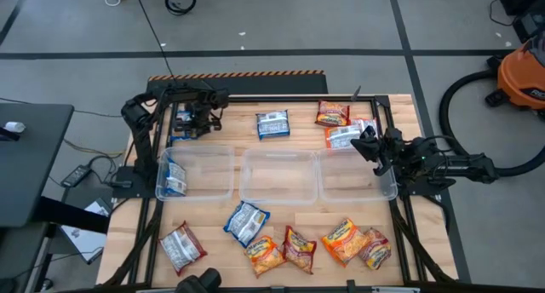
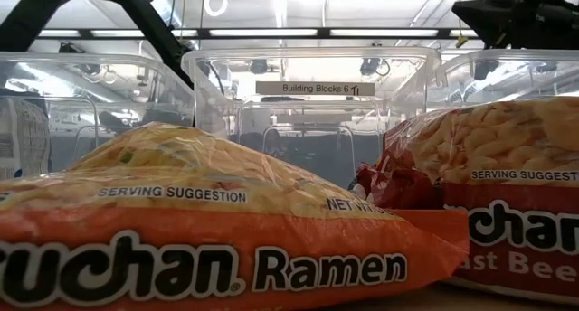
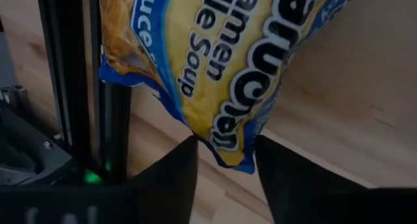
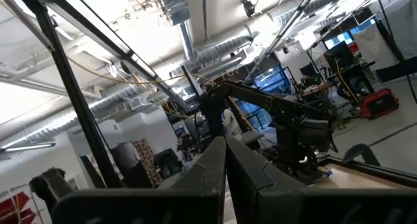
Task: Sort Maruchan noodles
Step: Put the blue noodle pack into the left transparent bin
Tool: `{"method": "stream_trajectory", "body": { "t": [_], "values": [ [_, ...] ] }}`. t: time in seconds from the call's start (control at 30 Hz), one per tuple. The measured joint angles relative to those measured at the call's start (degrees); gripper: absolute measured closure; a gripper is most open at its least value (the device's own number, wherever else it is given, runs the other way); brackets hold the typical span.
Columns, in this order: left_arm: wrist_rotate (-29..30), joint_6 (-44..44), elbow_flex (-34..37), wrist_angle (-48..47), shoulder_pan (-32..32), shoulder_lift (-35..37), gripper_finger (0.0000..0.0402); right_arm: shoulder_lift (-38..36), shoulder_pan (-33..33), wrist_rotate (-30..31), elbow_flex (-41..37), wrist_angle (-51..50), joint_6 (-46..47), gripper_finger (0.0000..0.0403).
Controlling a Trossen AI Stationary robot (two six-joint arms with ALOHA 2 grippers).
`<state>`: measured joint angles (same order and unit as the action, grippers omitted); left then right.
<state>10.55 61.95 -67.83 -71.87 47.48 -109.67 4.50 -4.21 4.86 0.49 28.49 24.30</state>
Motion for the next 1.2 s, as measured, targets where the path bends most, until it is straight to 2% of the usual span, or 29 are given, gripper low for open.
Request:
{"method": "stream_trajectory", "body": {
  "t": [0.1,0.27,0.33,0.47,0.53,0.73,0.93,1.1,1.2],
  "values": [
    [0.5,-0.96,0.0,0.15,0.29,0.0,0.0299,0.0,0.01,-0.02,0.0,0.02,0.0,0.0385],
    [1.02,-7.33,0.0,0.72,0.95,-0.17,0.0377,0.01,0.0,-0.02,0.0,0.04,0.96,0.0385],
    [0.4,-8.78,-0.01,0.64,0.98,-0.17,0.0393,0.01,0.0,-0.02,0.0,0.04,1.53,0.0385],
    [-5.49,-18.08,-2.28,0.06,0.94,-0.15,0.0392,0.0,0.0,-0.02,0.0,0.06,1.51,0.0385],
    [-6.62,-22.17,-4.8,-2.73,0.46,-0.15,0.0394,0.01,0.0,-0.02,0.0,0.05,1.49,0.0385],
    [-5.65,-31.04,-17.82,-11.88,-1.05,1.0,0.0397,0.01,0.0,-0.02,0.0,0.06,1.3,0.0385],
    [-5.65,-34.1,-33.15,-17.92,-1.05,3.91,0.0398,-0.01,0.0,0.0,0.0,0.02,-1.31,0.0385],
    [-4.95,-35.68,-42.33,-18.32,-2.86,7.61,0.0399,0.0,0.0,0.0,0.0,-0.07,-1.97,0.0385],
    [-2.36,-36.99,-45.85,-18.15,-5.42,9.94,0.0399,-0.01,0.0,0.07,0.0,-0.07,-1.97,0.0385]
  ]
}}
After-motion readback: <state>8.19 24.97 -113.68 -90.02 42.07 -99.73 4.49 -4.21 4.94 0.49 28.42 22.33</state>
